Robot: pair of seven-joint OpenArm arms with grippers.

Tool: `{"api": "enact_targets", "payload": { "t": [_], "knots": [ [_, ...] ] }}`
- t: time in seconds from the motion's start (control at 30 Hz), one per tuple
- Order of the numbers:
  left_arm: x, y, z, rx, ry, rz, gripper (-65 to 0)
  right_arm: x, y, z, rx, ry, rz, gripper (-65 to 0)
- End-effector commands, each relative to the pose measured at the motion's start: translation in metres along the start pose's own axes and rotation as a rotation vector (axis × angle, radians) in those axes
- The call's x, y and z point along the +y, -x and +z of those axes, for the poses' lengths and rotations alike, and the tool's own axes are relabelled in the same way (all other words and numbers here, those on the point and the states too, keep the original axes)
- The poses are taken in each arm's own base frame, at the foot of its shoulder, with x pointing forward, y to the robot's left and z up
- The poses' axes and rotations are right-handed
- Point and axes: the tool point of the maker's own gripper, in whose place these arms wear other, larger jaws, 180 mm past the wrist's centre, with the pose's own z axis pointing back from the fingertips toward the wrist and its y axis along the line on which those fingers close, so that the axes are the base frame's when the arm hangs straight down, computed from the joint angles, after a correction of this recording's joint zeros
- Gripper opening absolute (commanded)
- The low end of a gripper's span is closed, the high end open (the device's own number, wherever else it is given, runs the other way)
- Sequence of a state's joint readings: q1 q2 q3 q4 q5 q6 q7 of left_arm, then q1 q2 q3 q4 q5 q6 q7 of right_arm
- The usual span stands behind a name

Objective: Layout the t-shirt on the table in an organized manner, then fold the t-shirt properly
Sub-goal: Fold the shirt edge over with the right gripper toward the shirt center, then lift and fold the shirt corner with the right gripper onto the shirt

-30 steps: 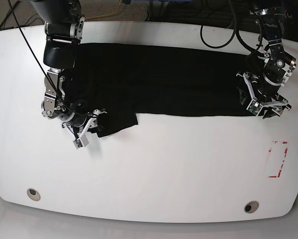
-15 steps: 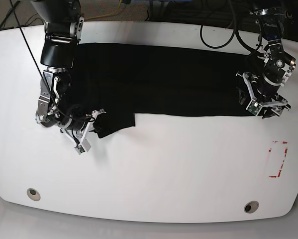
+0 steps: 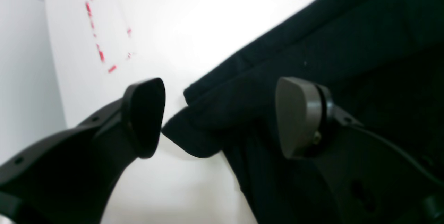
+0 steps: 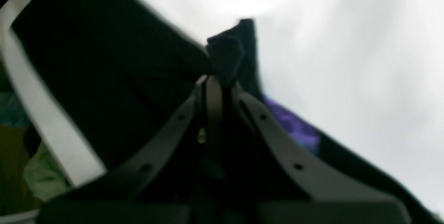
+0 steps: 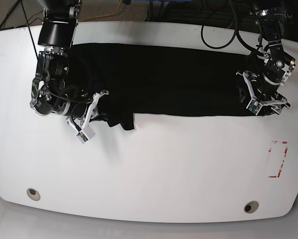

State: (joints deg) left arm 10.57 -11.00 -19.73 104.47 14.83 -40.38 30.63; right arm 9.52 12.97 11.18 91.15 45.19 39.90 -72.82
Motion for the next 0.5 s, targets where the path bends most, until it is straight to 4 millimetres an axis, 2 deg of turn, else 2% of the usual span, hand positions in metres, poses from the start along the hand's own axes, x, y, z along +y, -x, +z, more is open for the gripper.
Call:
{"api": "enact_targets", "payload": {
  "t": [0.0,0.27,0.47],
  "knots": [
    [0.008,-0.01,0.002,-0.036,-0.021,-0.002,-18.3,0.013,-0.006,0.01,-0.038,-0.021,0.035,-65.0],
    [0.008,-0.01,0.002,-0.036,-0.02,-0.003,-18.3,0.04,0.018,0.026,-0.021,-0.09,0.047,-65.0],
    [0.0,-0.015,0.0,-0.044,0.001,-0.019,-18.3,0.05,0.03,0.039,-0.01,-0.132,0.045,-65.0]
  ]
}}
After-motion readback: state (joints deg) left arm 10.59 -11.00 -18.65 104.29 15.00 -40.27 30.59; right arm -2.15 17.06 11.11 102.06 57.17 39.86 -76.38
